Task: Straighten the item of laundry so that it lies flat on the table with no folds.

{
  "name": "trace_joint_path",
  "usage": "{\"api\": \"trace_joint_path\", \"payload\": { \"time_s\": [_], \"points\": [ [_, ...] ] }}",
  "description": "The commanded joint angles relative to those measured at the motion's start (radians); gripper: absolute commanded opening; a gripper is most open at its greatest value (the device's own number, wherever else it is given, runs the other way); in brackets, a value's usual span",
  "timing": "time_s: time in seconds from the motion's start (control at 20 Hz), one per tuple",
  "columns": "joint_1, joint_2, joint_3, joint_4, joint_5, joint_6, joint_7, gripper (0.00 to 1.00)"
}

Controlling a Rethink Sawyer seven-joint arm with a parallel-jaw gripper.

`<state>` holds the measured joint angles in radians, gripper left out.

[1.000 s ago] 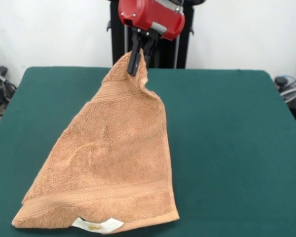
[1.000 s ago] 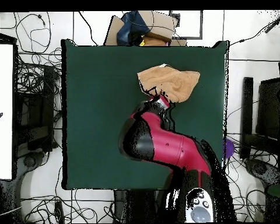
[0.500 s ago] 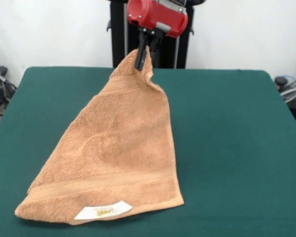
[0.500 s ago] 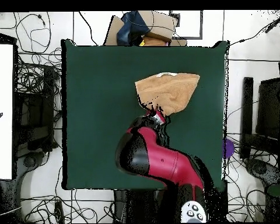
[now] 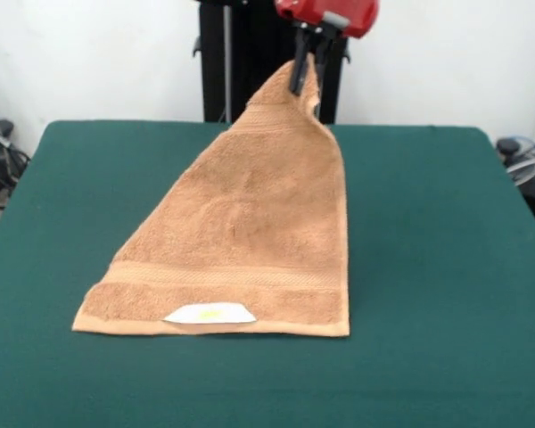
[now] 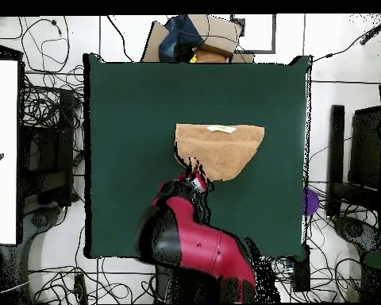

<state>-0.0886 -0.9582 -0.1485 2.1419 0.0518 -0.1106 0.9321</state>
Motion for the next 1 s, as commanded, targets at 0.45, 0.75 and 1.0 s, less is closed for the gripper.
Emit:
{"api": "trace_joint_path", "payload": {
  "time_s": [0.45,0.75,1.0],
  "points": [
    [0.044,0.119,0.007,0.161,0.024,-0.28,0.451,0.0],
    [0.055,0.154,0.009,0.159,0.032,-0.325,0.472,0.0],
    [0.048,0.169,0.038,0.153,0.035,-0.359,0.52,0.0]
  ]
}}
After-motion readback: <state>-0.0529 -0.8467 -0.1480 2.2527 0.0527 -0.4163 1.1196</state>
